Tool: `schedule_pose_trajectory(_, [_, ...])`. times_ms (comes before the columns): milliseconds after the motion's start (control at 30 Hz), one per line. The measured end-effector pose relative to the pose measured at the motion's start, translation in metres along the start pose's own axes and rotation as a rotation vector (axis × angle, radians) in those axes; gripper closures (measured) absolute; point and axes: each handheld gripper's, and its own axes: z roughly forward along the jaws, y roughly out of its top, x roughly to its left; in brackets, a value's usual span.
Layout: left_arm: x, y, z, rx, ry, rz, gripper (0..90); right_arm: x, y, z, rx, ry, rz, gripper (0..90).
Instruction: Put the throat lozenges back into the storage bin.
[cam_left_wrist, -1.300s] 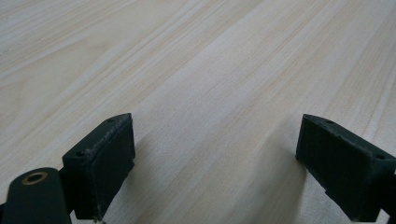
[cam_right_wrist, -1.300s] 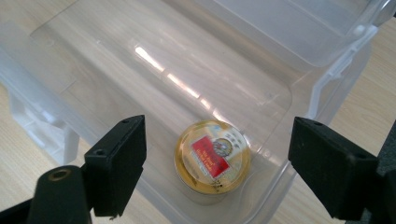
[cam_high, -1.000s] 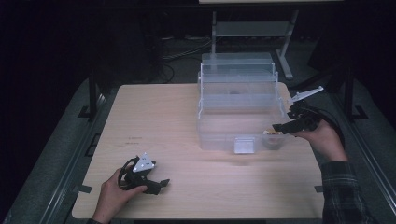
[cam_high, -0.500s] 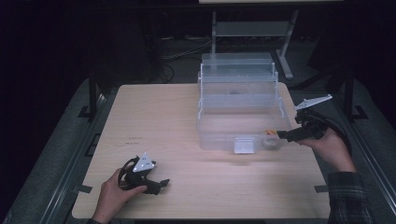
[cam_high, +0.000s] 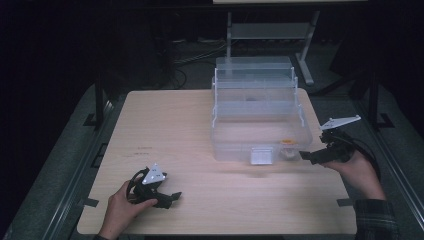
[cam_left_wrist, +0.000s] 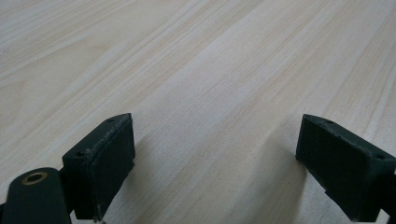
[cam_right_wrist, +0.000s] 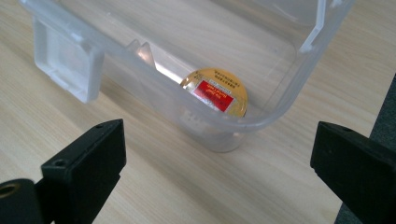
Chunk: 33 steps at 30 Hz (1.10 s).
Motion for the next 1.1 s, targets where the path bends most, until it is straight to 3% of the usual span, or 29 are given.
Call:
schedule_pose_trajectory(333, [0.000,0.000,0.000,-0.002,0.000,-0.002,10.9,0.007,-0.020,0.004,-0.012,0.007,0.012,3.1])
schedule_pose_trajectory(667, [0.000,0.000,0.000,-0.003,0.000,-0.002,10.9,0.017,-0.047,0.018,-0.019,0.017,0.037,3.1])
schedule_pose_trajectory(1100, [0.000,0.000,0.000,-0.003,0.000,-0.004,10.9,0.024,-0.068,0.030,-0.047,-0.005,0.050,3.1])
